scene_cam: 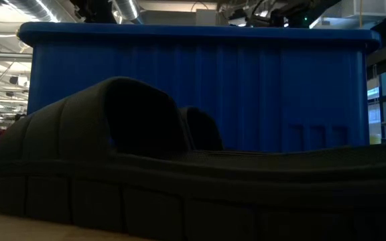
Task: Pick and place slides into bin
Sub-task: Put the pink slide into the blue bin, then adjust the pink slide into the blue bin
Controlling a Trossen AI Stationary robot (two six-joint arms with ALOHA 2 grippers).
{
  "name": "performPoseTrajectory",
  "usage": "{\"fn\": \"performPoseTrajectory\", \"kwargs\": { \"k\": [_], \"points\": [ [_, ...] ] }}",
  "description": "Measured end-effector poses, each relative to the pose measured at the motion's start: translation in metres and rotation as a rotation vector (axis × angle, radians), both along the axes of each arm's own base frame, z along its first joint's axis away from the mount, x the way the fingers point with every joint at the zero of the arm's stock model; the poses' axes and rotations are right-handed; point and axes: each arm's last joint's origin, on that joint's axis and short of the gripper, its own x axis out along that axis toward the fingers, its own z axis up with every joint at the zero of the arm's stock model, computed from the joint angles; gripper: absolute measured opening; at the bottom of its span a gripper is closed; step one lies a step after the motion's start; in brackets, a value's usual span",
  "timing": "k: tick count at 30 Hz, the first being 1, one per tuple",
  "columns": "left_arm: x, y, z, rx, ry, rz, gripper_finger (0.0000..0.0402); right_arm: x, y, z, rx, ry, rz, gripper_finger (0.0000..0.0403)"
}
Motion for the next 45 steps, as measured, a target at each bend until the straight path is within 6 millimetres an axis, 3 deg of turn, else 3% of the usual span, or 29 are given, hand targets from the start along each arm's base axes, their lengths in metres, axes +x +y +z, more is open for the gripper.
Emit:
{"fn": "performPoseTrajectory", "kwargs": {
  "k": [6, 16, 21, 28, 36, 40, 45],
  "points": [
    [0.000, 0.000, 0.000, 0.001, 0.001, -0.001, 0.0228, -0.004, -0.003, -0.016, 0.191, 0.049, -0.042, 0.0210],
    [0.000, 0.000, 0.000, 0.001, 0.001, 0.000, 0.0228, 0.004, -0.019, -0.049, 0.241, 0.118, -0.100, 0.0210],
    [0.000, 0.000, 0.000, 0.001, 0.001, 0.000, 0.0228, 0.009, -0.027, -0.054, 0.194, 0.087, -0.147, 0.0210],
    [0.000, 0.000, 0.000, 0.001, 0.001, 0.000, 0.0228, 0.010, -0.034, -0.053, 0.094, 0.060, -0.241, 0.0210],
    [0.000, 0.000, 0.000, 0.000, 0.001, 0.000, 0.0228, 0.008, -0.031, -0.050, 0.173, 0.097, -0.214, 0.0210],
    [0.000, 0.000, 0.000, 0.000, 0.001, 0.000, 0.0228, 0.013, -0.031, -0.034, 0.223, 0.082, -0.194, 0.0210],
    [0.000, 0.000, 0.000, 0.000, 0.001, 0.000, 0.0228, 0.029, -0.041, -0.004, 0.146, -0.032, -0.145, 0.0210]
  ]
}}
